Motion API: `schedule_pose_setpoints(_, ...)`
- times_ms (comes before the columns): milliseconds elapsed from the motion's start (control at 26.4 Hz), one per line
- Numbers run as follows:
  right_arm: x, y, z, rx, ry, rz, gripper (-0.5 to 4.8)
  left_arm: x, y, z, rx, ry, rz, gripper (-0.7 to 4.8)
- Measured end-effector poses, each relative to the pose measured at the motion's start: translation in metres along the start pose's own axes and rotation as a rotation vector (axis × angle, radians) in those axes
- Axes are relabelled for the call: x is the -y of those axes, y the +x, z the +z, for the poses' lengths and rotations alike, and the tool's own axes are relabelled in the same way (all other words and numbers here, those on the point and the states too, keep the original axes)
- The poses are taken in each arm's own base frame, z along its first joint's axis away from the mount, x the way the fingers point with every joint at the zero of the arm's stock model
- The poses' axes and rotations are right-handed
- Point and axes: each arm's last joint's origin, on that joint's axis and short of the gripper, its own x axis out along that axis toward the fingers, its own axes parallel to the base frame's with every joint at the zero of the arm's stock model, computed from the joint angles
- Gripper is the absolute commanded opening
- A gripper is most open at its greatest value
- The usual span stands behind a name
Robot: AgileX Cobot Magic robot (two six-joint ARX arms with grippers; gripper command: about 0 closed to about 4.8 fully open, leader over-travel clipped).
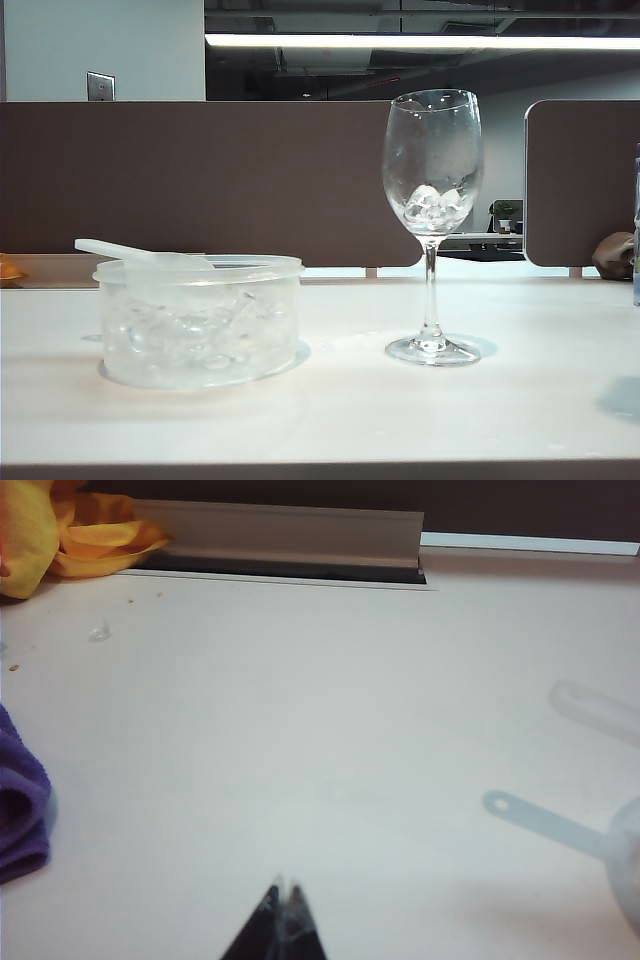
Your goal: Pick up an ice shovel filled with ice cubes and pour the ice from the shovel into the glass.
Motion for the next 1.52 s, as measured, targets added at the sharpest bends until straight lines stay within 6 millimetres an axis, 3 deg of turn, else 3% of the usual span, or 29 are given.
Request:
schedule_pose_setpoints(795, 0.0, 0.0, 0.0, 0.004, -0.006, -0.003, -0.01, 0.0, 0.0, 0.0, 0.0, 0.0, 0.0, -0.02)
schedule_pose_setpoints(947, 0.002, -0.009, 0.002, 0.059, -0.062, -0.137, -0.01, 0.0, 0.0, 0.0, 0.0, 0.0, 0.0, -0.02)
schedule_pose_setpoints(1098, 0.0, -0.028, 0.003, 0.24, -0.128, -0.311, 0.0, 0.0, 0.0, 0.0, 0.0, 0.0, 0.0, -0.02)
schedule_pose_setpoints(1326, -0.005, -0.036, -0.023, 0.606, -0.261, -0.468, -0.01, 0.0, 0.0, 0.0, 0.0, 0.0, 0.0, -0.02)
schedule_pose_setpoints(1515, -0.004, -0.027, -0.059, 0.729, -0.242, -0.571, -0.01, 0.0, 0.0, 0.0, 0.0, 0.0, 0.0, -0.02)
